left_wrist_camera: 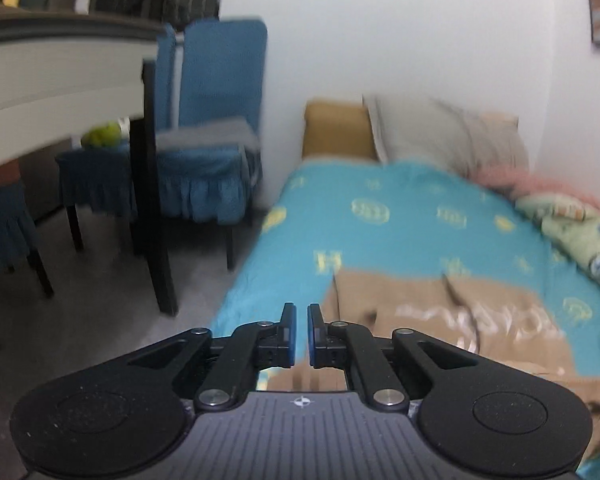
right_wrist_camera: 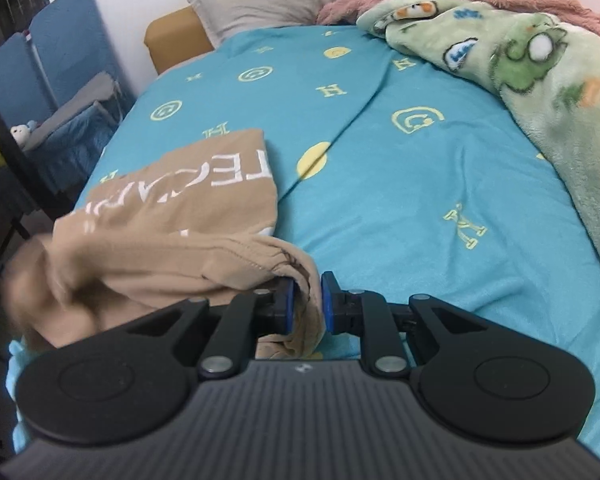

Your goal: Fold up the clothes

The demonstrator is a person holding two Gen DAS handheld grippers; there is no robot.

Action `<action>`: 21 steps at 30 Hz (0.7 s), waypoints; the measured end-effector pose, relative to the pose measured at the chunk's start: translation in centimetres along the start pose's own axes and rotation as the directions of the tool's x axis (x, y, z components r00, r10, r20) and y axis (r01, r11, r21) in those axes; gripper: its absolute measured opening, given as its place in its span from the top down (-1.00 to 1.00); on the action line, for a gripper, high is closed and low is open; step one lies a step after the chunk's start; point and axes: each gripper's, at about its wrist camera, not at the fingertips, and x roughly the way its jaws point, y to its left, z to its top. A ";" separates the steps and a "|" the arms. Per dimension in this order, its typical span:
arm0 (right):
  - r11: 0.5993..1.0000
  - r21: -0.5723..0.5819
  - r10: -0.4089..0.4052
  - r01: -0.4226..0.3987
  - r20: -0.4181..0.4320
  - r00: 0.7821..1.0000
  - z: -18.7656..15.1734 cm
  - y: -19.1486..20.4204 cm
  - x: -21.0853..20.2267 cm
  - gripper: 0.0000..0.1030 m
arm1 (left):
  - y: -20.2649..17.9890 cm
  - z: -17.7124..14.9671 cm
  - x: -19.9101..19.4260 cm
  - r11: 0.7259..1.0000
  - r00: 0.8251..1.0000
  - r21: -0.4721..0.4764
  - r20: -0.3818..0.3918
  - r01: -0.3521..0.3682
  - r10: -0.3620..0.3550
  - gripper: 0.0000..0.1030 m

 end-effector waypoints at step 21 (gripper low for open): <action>0.991 0.132 0.022 -0.018 -0.026 0.999 -0.1 -1.3 0.1 0.64 | -10.1 -8.3 -3.5 0.835 0.988 0.537 0.025 0.118 -0.155 -0.02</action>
